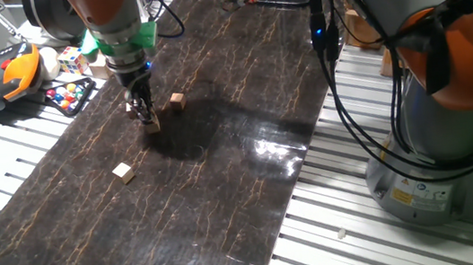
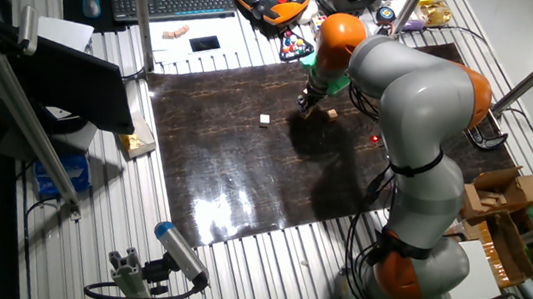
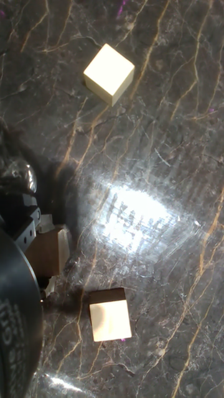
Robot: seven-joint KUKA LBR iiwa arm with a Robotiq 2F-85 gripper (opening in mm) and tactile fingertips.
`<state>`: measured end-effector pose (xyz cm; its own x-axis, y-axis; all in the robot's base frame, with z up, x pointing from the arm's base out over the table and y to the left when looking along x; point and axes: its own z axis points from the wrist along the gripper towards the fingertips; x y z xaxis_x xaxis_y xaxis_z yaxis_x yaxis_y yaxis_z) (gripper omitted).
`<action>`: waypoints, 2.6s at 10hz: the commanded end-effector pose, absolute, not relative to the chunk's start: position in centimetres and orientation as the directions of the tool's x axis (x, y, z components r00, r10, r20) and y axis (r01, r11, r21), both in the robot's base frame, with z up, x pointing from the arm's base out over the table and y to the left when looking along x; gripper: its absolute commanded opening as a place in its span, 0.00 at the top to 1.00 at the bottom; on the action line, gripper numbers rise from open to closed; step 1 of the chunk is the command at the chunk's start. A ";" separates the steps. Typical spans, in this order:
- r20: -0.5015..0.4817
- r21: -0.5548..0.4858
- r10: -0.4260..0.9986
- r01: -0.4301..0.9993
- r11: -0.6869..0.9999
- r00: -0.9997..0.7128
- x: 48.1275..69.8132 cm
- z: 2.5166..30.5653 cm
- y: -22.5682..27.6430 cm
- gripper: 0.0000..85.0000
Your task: Stack the blocks in a vertical line of five
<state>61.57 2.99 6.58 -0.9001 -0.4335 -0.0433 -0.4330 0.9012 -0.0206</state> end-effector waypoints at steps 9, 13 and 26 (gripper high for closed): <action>-0.048 -0.018 -0.433 -0.433 0.901 -0.900 61.6 6.5 3.0 0.53; -0.049 -0.018 -0.433 -0.433 0.901 -0.900 61.6 6.5 2.9 0.50; -0.043 -0.041 -0.326 -0.324 0.945 -0.945 60.2 12.9 -2.3 0.34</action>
<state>60.20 -2.13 12.84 -0.9447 -0.3251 -0.0430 -0.3235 0.9454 -0.0394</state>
